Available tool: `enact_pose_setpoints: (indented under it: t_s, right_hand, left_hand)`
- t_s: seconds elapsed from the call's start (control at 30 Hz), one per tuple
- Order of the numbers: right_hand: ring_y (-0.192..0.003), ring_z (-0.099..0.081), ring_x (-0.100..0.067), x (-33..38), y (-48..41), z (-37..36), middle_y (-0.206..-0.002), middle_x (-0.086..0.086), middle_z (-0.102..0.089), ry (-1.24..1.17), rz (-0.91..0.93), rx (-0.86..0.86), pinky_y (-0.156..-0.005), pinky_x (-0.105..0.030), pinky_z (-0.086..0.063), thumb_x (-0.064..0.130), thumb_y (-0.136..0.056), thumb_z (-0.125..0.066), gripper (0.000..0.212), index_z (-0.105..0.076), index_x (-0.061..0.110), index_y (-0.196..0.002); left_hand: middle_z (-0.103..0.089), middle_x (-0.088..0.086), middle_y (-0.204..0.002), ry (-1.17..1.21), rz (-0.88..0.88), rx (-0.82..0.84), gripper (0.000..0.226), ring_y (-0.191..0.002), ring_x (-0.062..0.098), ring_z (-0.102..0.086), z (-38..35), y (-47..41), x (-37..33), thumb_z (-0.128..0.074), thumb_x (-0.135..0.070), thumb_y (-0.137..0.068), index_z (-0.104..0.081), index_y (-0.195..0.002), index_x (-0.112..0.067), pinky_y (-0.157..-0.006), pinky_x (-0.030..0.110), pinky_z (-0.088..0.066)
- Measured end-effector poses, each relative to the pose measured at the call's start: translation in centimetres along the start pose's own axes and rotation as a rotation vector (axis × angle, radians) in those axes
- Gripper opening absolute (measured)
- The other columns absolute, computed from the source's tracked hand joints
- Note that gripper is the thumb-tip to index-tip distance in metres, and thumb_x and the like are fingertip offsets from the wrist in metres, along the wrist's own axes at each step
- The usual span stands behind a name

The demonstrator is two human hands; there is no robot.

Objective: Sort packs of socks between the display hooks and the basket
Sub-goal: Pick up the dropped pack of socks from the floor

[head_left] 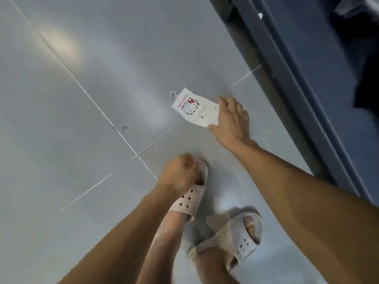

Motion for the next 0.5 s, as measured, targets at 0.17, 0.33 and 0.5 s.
enact_pose_setpoints:
  t_s: [0.17, 0.33, 0.5]
  right_hand:
    - [-0.112, -0.059, -0.033, -0.6, -0.2, -0.9, -0.118, -0.01, -0.067, -0.095, -0.024, 0.129, -0.088, -0.039, -0.041, 0.032, -0.088, -0.068, 0.029, -0.058, 0.017, -0.11]
    - [-0.084, -0.067, -0.007, 1.1, 6.4, 6.4, -0.092, 0.013, -0.068, -0.921, -0.037, 0.223, -0.075, -0.028, -0.053, 0.004, -0.085, -0.069, 0.026, -0.06, 0.024, -0.098]
    - [-0.096, -0.067, -0.001, 2.0, 17.6, 18.5, -0.108, 0.017, -0.069, -1.06, 0.006, 0.296, -0.079, -0.024, -0.054, 0.026, -0.075, -0.071, 0.044, -0.056, 0.037, -0.114]
  left_hand:
    - [-0.07, 0.011, -0.113, 0.352, 0.119, -0.051, 0.016, -0.099, 0.031, -0.069, 0.4, -2.8, -1.8, -0.052, -0.018, -0.098, -0.064, -0.109, -0.015, -0.076, 0.032, -0.052]
    - [-0.062, 0.009, -0.124, 0.719, 0.219, -0.025, 0.048, -0.112, 0.024, -0.061, 2.4, 2.0, -5.0, -0.055, -0.046, -0.098, -0.055, -0.129, -0.01, -0.097, 0.037, -0.046]
    - [-0.072, 0.019, -0.103, 0.976, 0.008, 0.017, 0.027, -0.081, 0.025, -0.065, 6.3, 13.8, -11.6, -0.057, -0.022, -0.099, -0.068, -0.117, -0.005, -0.063, 0.028, -0.048]
Point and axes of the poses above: each hand's wrist, its own y-axis away from the middle knuckle, its own z-axis out of the back of the hand, x = y × z, the point moved 2 cm from there along -y, towards the middle knuckle
